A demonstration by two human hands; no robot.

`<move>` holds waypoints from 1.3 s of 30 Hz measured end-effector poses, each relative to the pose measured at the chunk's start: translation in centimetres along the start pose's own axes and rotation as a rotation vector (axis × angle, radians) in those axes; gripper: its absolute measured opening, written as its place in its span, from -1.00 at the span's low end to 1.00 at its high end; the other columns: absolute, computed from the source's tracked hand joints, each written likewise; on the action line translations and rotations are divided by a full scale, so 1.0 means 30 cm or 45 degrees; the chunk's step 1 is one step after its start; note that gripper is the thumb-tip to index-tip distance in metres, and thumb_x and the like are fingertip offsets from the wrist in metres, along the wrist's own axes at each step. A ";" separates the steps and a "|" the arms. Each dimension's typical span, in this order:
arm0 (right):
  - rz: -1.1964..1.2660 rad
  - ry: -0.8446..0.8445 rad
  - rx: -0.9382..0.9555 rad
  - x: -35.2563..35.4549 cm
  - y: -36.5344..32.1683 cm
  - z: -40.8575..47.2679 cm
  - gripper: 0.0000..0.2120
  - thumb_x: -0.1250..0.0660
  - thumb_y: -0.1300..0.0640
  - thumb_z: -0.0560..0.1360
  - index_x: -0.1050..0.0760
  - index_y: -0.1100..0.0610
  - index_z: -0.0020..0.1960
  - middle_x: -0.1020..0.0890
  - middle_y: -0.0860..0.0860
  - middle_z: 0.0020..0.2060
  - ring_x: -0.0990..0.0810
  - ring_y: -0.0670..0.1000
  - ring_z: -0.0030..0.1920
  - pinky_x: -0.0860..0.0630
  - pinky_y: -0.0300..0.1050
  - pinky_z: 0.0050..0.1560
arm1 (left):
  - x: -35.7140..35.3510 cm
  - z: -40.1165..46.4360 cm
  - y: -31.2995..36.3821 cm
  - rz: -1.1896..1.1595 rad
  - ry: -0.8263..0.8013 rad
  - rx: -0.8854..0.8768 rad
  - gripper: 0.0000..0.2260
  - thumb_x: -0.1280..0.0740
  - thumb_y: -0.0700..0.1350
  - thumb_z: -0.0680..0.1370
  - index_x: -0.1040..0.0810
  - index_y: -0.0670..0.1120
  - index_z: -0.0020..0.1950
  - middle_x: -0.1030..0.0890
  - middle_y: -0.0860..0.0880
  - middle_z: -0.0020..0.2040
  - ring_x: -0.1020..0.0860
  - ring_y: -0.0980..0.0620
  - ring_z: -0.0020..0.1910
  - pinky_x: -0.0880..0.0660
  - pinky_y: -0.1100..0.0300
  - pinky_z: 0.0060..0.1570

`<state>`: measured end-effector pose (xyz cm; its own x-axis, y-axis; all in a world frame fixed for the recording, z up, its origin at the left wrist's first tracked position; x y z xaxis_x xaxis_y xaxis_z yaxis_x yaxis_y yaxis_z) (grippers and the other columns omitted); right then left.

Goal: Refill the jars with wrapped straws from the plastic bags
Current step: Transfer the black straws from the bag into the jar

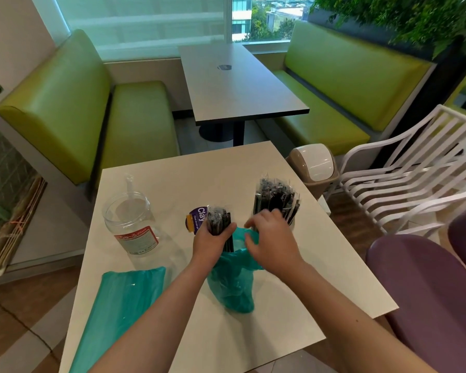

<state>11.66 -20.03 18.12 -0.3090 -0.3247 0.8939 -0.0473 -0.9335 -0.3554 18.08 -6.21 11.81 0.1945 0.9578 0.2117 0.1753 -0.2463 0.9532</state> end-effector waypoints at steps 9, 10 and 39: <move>0.495 -0.402 -0.430 -0.227 0.061 -0.042 -0.57 -0.45 0.00 0.44 -0.41 -0.12 0.27 -0.61 -0.10 0.05 -0.59 -0.03 0.05 -0.55 0.03 0.07 | -0.021 0.013 -0.041 -0.054 -0.094 0.063 -0.59 -0.53 0.01 0.43 -0.54 -0.08 0.20 -0.63 0.02 0.07 -0.59 0.04 0.08 -0.50 0.20 0.08; 0.514 -0.391 -0.422 -0.226 0.065 -0.033 -0.62 -0.45 0.04 0.45 -0.45 -0.11 0.22 -0.62 -0.11 0.04 -0.59 -0.04 0.04 -0.55 0.03 0.07 | -0.028 0.016 -0.050 -0.062 -0.125 0.075 -0.55 -0.53 0.03 0.42 -0.55 -0.08 0.24 -0.65 0.01 0.08 -0.60 0.04 0.09 -0.52 0.21 0.08; 1.143 -0.406 -0.650 -0.254 0.131 -0.034 -0.75 -0.44 0.08 0.49 -0.55 0.08 0.14 -0.63 0.05 0.02 -0.62 0.03 0.03 -0.57 -0.13 0.05 | -0.053 0.008 -0.079 0.086 -0.384 -0.055 -0.50 -0.50 -0.27 0.44 -0.44 -0.04 0.32 -0.60 0.06 0.10 -0.56 0.17 0.04 -0.49 0.47 -0.16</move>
<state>12.87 -21.07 9.62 -0.1698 -0.9521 0.2542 -0.3404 -0.1854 -0.9218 17.59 -7.18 9.16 0.4830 0.8508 0.2072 0.1122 -0.2948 0.9489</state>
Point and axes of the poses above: each hand's wrist, its own z-axis towards the middle knuckle, its own x-axis out of the back of the hand, y = z × x, the point moved 10 cm from there along z, towards the middle knuckle
